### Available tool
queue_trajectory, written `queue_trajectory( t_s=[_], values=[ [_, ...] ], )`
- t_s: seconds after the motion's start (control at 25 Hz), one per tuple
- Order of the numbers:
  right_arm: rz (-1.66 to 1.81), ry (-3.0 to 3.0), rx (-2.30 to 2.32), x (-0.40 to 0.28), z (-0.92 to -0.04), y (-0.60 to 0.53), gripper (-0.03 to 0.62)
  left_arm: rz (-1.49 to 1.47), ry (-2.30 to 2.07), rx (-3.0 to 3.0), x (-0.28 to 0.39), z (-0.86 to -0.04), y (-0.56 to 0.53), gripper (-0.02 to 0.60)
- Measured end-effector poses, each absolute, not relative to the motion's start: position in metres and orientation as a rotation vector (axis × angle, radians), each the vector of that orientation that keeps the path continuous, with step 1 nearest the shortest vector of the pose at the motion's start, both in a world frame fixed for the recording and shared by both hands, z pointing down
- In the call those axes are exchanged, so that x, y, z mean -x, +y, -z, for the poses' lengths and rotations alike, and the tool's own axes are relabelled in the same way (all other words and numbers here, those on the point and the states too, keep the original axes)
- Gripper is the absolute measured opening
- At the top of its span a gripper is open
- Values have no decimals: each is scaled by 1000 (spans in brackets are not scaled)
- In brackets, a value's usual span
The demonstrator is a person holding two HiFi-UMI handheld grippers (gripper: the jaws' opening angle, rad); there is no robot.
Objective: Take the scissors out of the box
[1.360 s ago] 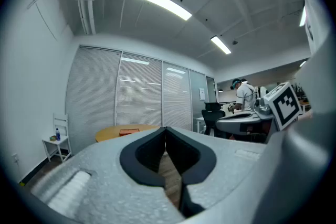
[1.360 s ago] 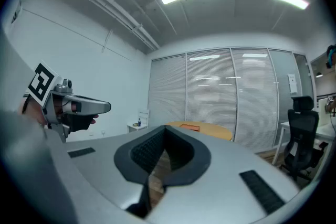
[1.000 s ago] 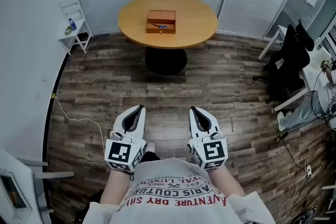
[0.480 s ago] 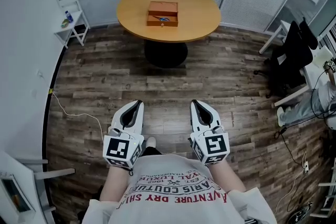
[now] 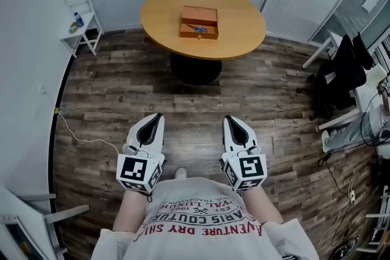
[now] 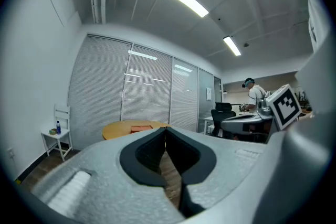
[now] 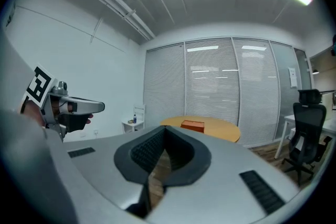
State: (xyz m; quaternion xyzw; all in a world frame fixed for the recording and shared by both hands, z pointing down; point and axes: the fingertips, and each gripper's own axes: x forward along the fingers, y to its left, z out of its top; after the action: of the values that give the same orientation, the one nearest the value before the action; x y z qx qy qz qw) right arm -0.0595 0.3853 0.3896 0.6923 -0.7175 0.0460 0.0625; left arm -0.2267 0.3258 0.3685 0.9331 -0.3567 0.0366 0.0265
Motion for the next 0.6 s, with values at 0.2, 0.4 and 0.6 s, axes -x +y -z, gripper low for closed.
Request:
queue_trajectory(
  t_s=[0.2,0.4,0.6],
  values=[
    [-183,-2138,-2093,78,-399,349,8,-122,-1092,-2861,248,-376,279,11],
    [-220,-2116,-2068,81,-411,326,8,-128,-1073,-2821,251,-390,251,11],
    [-263,-2128,-2044,62,-424,301,8,-145,-1109,-2801,236,-395,231,11]
  ],
)
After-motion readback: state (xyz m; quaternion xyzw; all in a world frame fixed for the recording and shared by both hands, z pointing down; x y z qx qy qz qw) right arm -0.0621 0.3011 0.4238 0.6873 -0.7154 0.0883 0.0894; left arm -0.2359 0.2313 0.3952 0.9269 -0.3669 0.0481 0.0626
